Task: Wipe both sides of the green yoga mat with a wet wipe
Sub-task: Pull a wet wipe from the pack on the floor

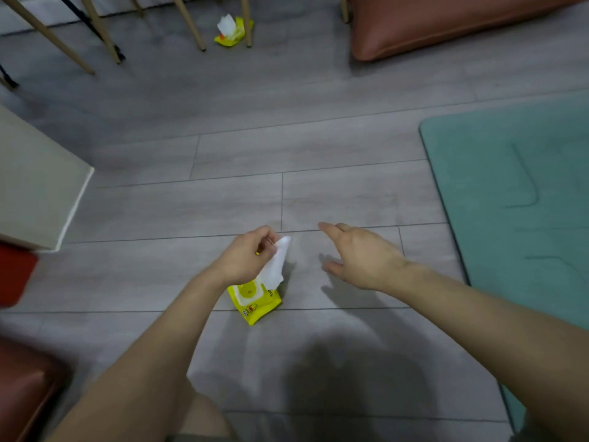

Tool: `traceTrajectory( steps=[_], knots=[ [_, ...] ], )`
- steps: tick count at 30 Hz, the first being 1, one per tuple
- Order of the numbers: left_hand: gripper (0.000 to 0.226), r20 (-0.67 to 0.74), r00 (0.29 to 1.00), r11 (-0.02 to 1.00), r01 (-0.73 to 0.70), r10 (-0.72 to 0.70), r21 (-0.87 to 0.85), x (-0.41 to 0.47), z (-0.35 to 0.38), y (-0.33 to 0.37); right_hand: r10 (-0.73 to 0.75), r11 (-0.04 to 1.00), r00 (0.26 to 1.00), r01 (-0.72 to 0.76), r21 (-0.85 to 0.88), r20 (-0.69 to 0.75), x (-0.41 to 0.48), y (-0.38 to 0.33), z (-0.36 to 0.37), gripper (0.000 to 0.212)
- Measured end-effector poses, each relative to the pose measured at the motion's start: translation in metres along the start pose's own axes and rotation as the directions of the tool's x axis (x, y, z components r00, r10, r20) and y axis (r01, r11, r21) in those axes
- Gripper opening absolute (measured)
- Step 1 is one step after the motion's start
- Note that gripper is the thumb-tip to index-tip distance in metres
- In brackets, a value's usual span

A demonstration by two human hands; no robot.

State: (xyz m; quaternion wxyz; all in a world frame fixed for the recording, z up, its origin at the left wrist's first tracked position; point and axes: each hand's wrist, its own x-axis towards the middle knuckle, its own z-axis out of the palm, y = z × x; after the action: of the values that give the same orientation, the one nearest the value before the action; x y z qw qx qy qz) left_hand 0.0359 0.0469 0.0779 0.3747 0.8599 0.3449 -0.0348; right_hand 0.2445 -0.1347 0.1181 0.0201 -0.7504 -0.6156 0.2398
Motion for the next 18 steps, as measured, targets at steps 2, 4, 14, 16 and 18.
traceTrajectory(
  steps=[2,4,14,16,18],
  knots=[
    [0.009,0.08,0.996,0.998,-0.046,0.049,-0.043,0.004,0.005,0.016,0.023,0.999,1.0,-0.022,0.04,-0.008,0.001,0.001,0.004,0.093],
    [0.008,0.133,0.987,0.994,-0.084,0.094,-0.075,0.008,0.007,0.032,0.048,0.984,0.999,-0.047,0.171,-0.003,0.003,-0.004,0.009,0.099],
    [0.027,0.25,0.944,0.975,-0.192,0.215,-0.117,0.036,0.032,0.093,0.411,0.779,0.91,-0.32,0.539,-0.053,-0.037,0.02,0.001,0.01],
    [0.024,0.257,0.922,0.957,-0.27,0.29,-0.108,0.045,0.05,0.115,0.448,0.76,0.892,-0.347,0.55,-0.056,-0.052,0.03,0.0,0.022],
    [0.027,0.259,0.897,0.933,-0.336,0.359,-0.131,0.055,0.068,0.137,0.477,0.748,0.876,-0.366,0.554,-0.065,-0.064,0.041,-0.001,0.032]
  ],
)
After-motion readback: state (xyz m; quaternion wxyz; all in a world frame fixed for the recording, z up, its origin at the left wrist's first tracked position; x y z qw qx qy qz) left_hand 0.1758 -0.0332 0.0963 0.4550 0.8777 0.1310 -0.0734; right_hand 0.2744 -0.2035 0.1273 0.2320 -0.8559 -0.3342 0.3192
